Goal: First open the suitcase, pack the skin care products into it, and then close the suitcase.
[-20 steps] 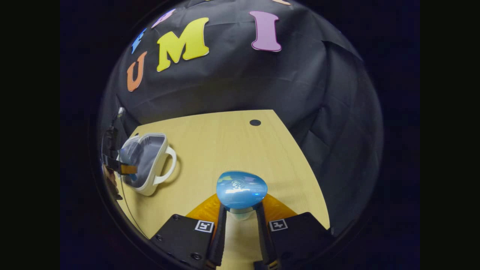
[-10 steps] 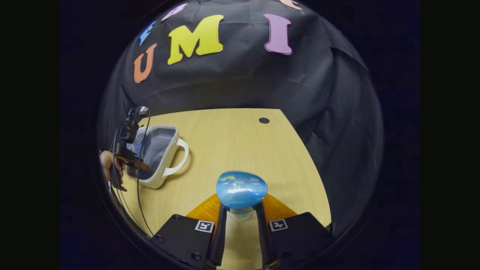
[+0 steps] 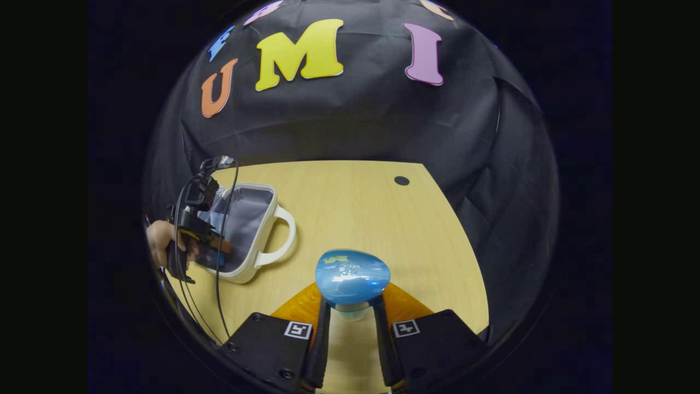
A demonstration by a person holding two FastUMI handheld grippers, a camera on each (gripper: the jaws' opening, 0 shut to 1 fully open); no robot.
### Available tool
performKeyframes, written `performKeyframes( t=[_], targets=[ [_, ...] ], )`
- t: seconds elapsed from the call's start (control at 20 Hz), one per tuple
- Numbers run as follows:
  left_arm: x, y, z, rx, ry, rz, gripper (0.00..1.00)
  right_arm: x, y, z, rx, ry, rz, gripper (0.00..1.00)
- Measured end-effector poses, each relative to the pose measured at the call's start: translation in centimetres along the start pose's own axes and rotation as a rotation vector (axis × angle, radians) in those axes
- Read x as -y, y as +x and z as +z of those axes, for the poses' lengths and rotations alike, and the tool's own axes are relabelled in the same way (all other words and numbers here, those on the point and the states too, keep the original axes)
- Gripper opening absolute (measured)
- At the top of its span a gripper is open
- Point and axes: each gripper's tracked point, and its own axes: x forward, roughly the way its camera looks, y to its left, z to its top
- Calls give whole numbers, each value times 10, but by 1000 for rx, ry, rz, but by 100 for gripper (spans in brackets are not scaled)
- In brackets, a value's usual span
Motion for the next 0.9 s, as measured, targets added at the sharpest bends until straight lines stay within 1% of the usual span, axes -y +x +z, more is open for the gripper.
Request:
performKeyframes(
  t=[0.05, 0.1, 0.15, 0.2, 0.25, 0.3, 0.35, 0.4, 0.45, 0.55, 0.6, 0.65, 0.7, 0.8, 0.85, 0.9],
  targets=[
    [1, 1, 0, -1, -8, -4, 46, -5, 1, 3, -1, 0, 3, 36],
    [0, 1, -1, 2, -8, -9, 46, -11, 2, 6, 0, 0, 7, 34],
    [0, 3, -1, 2, -14, -13, 48, -16, 2, 9, 1, -4, 9, 37],
    [-1, 1, 0, 5, -21, -14, 51, -21, 1, 13, 5, -10, 12, 36],
    [-2, -1, -2, 5, -28, -16, 52, -27, 0, 19, 11, -19, 17, 36],
    [5, -4, -4, 8, -49, -55, 54, -34, -1, 26, 20, -27, 26, 36],
    [10, -15, -1, 32, -57, -85, 69, -42, -3, 34, 31, -36, 37, 34],
    [18, -27, 4, 70, -46, -124, 84, -50, -5, 43, 46, -46, 50, 36],
    [19, -44, 11, 118, -20, -131, 99, -61, -5, 51, 60, -62, 66, 36],
    [12, -79, 23, 227, 36, -112, 98, -82, 1, 65, 73, -88, 92, 36],
    [5, -98, 31, 292, 57, -100, 98, -95, 5, 70, 71, -85, 109, 34],
    [-1, -118, 35, 352, 75, -89, 98, -108, 10, 75, 70, -73, 127, 36],
    [-9, -137, 37, 411, 85, -84, 98, -121, 17, 80, 64, -57, 145, 36],
    [-23, -171, 38, 515, 89, -95, 97, -149, 30, 82, 38, -19, 170, 34],
    [-28, -187, 37, 556, 85, -107, 97, -164, 37, 83, 26, -8, 181, 34],
    [-37, -203, 35, 595, 75, -106, 98, -178, 44, 81, 11, -5, 192, 36]
  ],
)
